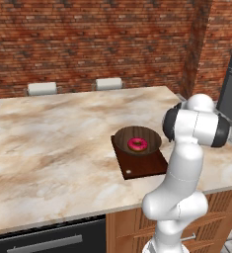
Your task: Place the bowl with donut and the cupcake onto the tray.
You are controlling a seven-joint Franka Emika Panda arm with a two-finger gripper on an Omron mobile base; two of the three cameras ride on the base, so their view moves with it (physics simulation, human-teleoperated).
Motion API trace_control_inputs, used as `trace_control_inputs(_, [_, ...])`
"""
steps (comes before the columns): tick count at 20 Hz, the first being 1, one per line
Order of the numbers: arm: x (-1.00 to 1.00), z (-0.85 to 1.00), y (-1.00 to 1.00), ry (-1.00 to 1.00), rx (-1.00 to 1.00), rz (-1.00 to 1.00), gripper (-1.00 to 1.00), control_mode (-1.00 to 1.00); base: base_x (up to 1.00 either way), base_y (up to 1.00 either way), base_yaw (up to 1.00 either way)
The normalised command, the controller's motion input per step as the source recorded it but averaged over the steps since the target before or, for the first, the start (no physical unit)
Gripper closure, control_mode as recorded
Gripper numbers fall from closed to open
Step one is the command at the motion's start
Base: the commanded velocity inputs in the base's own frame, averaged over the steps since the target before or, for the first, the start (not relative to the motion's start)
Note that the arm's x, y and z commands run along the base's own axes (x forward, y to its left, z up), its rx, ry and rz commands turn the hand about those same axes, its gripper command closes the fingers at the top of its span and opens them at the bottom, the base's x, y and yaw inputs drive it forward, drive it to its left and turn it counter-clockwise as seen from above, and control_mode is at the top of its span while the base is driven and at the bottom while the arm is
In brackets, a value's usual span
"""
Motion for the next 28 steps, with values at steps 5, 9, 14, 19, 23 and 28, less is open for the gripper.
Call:
trace_control_inputs(5, [0.0,-0.11,0.05,0.0,0.0,0.0,-1.0,-1.0,0.0,0.0,0.0])
trace_control_inputs(9, [0.0,-0.11,0.01,0.0,0.0,0.0,-1.0,-1.0,0.0,0.0,0.0])
trace_control_inputs(14, [0.0,-0.19,0.0,0.0,0.0,0.0,-1.0,-1.0,0.0,0.0,0.0])
trace_control_inputs(19, [0.0,-0.15,0.0,0.0,0.0,0.0,-1.0,-1.0,0.0,0.0,0.0])
trace_control_inputs(23, [0.01,-0.06,0.0,0.0,0.0,0.0,1.0,-1.0,0.0,0.0,0.0])
trace_control_inputs(28, [0.06,0.0,0.0,0.0,0.0,0.01,1.0,-1.0,0.0,0.0,0.0])
